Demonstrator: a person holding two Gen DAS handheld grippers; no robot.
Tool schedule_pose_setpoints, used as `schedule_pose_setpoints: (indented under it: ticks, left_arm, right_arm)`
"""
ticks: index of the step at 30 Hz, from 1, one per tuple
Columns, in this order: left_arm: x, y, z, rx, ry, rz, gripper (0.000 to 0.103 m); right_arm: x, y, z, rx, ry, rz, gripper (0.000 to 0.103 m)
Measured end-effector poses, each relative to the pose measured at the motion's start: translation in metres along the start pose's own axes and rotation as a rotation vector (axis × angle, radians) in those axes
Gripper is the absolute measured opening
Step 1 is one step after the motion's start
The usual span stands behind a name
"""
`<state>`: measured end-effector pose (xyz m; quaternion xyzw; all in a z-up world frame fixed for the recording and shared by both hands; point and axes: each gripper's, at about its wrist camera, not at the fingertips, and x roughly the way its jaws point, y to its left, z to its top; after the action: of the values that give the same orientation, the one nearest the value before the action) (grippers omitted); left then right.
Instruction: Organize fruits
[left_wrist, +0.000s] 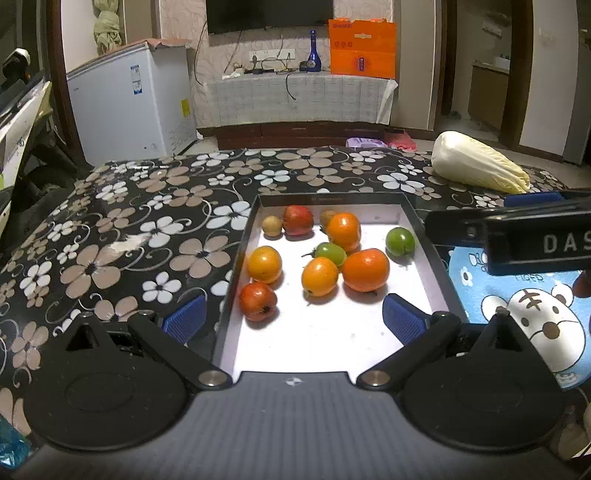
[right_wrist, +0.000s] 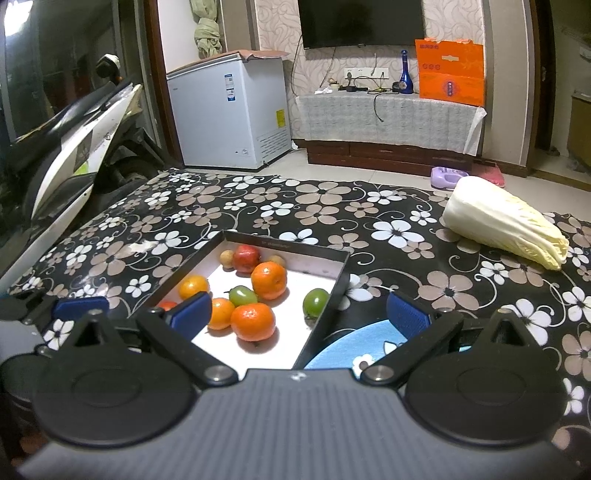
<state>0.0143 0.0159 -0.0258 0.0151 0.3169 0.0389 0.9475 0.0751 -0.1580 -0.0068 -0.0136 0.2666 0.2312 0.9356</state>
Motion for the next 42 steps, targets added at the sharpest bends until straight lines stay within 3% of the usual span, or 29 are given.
schedule_pose_setpoints:
  ticks: [1, 8, 12, 22, 28, 31, 33, 37, 39, 42]
  left_arm:
    - [-0.001, 0.001, 0.0, 0.003, -0.007, 0.002, 0.103]
    - [0.004, 0.008, 0.0, 0.048, -0.003, -0.004, 0.103]
    - [0.014, 0.012, 0.004, 0.032, 0.009, -0.028, 0.103]
    - [0.026, 0.014, 0.006, 0.029, 0.024, -0.066, 0.103]
    - [0.027, 0.013, 0.005, 0.038, 0.034, -0.091, 0.101]
    - [0.028, 0.014, 0.005, 0.037, 0.038, -0.101, 0.093]
    - [0.03, 0.014, 0.003, 0.052, 0.039, -0.1, 0.088]
    - [0.029, 0.016, 0.002, 0.07, 0.031, -0.103, 0.083]
    - [0.028, 0.018, 0.002, 0.068, 0.028, -0.115, 0.076]
    - [0.027, 0.021, 0.003, 0.056, 0.037, -0.149, 0.07]
  right_arm:
    - [0.0, 0.0, 0.0, -0.004, 0.041, -0.007, 0.103]
    - [0.003, 0.01, -0.001, -0.075, 0.015, 0.051, 0.099]
    - [0.009, 0.014, 0.004, -0.055, 0.012, 0.092, 0.099]
    - [0.023, 0.018, 0.005, -0.08, 0.083, 0.101, 0.099]
    - [0.031, 0.028, -0.002, -0.109, 0.125, 0.136, 0.089]
    - [0.031, 0.029, -0.003, -0.09, 0.127, 0.151, 0.085]
    - [0.034, 0.03, -0.004, -0.095, 0.141, 0.16, 0.075]
    - [0.04, 0.031, -0.006, -0.101, 0.166, 0.165, 0.073]
    - [0.042, 0.03, -0.006, -0.1, 0.179, 0.164, 0.065]
    - [0.046, 0.028, -0.007, -0.092, 0.192, 0.158, 0.064]
